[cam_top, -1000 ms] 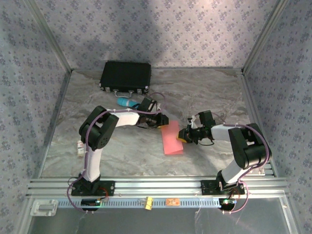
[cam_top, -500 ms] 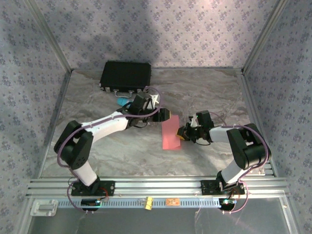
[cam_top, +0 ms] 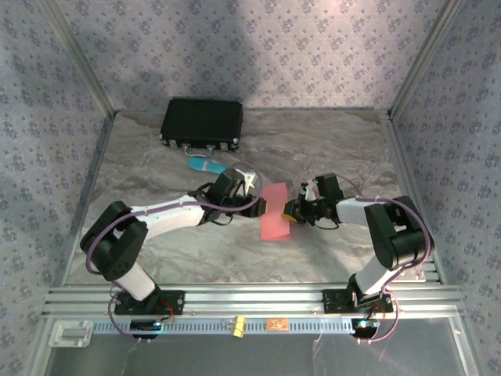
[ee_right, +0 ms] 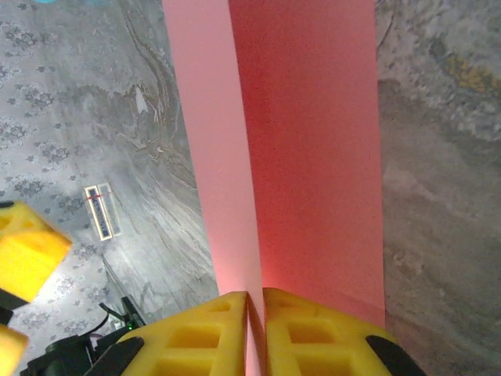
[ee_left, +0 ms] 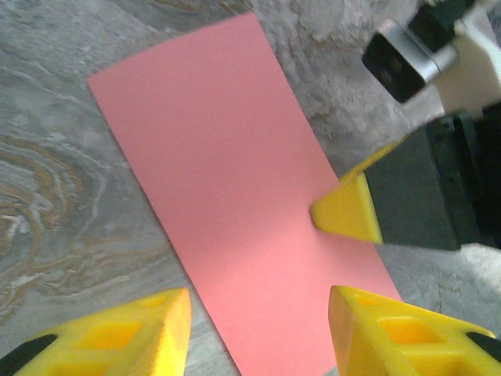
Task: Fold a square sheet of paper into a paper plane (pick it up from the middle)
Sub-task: Fold the triangle a second time at the center of the table.
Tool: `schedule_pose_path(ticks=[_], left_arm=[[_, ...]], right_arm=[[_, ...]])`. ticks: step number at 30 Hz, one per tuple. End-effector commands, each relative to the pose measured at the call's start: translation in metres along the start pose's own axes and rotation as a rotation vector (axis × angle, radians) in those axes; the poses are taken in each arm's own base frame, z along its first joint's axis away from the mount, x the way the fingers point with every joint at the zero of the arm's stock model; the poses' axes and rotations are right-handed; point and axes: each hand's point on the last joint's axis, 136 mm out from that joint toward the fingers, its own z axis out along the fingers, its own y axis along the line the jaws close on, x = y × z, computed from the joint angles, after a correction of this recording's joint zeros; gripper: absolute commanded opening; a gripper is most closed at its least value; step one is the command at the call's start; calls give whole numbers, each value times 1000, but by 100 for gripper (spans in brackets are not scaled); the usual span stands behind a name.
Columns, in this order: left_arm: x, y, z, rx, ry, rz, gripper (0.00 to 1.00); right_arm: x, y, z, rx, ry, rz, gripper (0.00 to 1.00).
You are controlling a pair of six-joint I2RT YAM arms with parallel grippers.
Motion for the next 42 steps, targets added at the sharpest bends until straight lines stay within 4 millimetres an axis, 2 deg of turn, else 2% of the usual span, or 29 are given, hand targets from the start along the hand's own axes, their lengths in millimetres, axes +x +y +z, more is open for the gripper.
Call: schedule_pose_path(ticks=[1,6,9,15,26,29,37,42], left_arm=[[6,-23,-2,17,-8,137,51],[24,-28,9,-164,7,354,60],[35,-34,16,-229,25,459,62],[57,-50,30,-274,68,603,65],[74,-71,44,-310,77,778,71],[80,-71,48,-317,90,788,73],[72,-63,54,-405,52,802,75],[69,-64,57,-414,39,807,73]], right_arm=[[4,1,1,-10,48,-9,14],[0,5,-1,-27,44,-16,17],[-2,5,-3,-25,36,-12,17],[-6,8,-7,-26,13,-8,10],[-7,3,-9,4,-1,18,8],[-7,4,-9,0,-1,21,8],[-5,3,-8,2,4,24,8],[-5,3,-8,1,7,25,9]])
